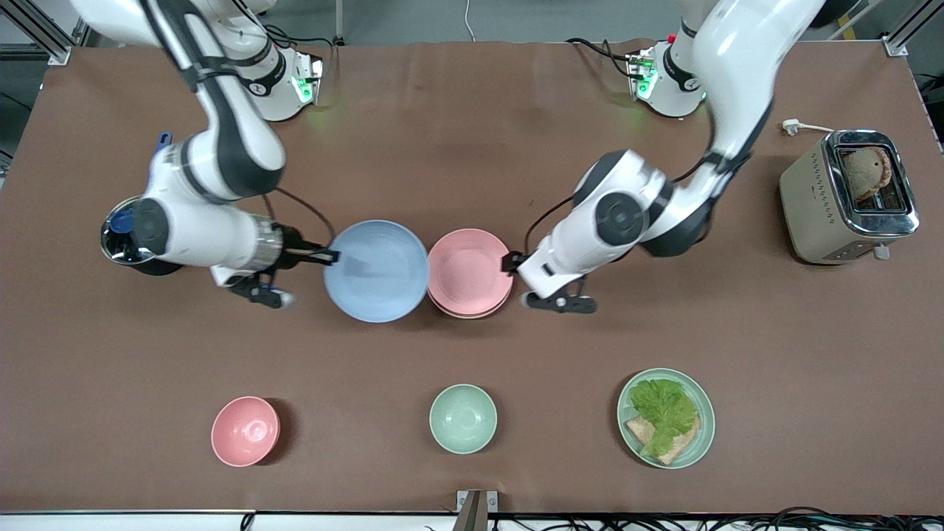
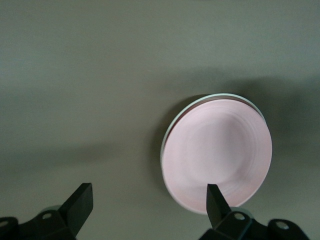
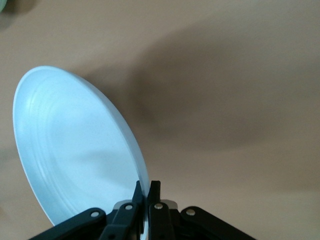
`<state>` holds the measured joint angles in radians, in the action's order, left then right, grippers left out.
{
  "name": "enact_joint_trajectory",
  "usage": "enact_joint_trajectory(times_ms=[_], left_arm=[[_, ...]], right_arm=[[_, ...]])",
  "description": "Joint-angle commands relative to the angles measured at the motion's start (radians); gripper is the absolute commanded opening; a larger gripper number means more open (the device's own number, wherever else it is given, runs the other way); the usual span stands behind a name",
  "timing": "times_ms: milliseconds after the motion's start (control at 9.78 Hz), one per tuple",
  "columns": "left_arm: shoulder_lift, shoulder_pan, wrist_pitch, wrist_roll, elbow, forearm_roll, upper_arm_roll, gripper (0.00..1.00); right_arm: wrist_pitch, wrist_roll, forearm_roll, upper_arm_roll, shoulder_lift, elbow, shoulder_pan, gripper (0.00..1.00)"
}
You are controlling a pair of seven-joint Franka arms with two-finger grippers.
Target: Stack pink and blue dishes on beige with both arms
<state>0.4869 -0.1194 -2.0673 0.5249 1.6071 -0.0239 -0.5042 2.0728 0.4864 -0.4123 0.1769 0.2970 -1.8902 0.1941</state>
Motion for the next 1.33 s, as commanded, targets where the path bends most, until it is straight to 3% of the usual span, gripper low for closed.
enact_joint_trajectory(times_ms=[0,307,614,818,1023,1125,1227], left_arm=[[-0.198,0.04,0.148,-0.02,0.06,-0.022,0.1,1.0],[-0.385,0.041,0.271,-0.251,0.063,-0.004,0.313,1.0],[-0.554,0.037,0.37,-0.435,0.063,-0.002,0.444,1.0],[-0.645,0.043,0.404,-0.471,0.102,-0.002,0.493,1.0],[-0.63,0.041,0.441,-0.47,0.053,-0.019,0.498,1.0],[-0.611,0.044,0.455,-0.467,0.016,-0.013,0.5,1.0],[-0.553,0.044,0.548,-0.468,-0.08,-0.019,0.5,1.0]], right_arm=[[0.148,0.118,-0.006,0.119,0.057,-0.035,0.005,0.02],[0.294,0.135,-0.006,0.148,0.135,-0.056,0.057,0.02],[0.361,0.135,-0.005,0.148,0.16,-0.076,0.096,0.04],[0.394,0.133,-0.005,0.148,0.171,-0.089,0.106,0.04],[0.418,0.132,-0.005,0.148,0.189,-0.09,0.12,0.08],[0.435,0.126,-0.003,0.148,0.201,-0.09,0.125,0.19],[0.428,0.123,0.001,0.148,0.202,-0.089,0.12,0.46]])
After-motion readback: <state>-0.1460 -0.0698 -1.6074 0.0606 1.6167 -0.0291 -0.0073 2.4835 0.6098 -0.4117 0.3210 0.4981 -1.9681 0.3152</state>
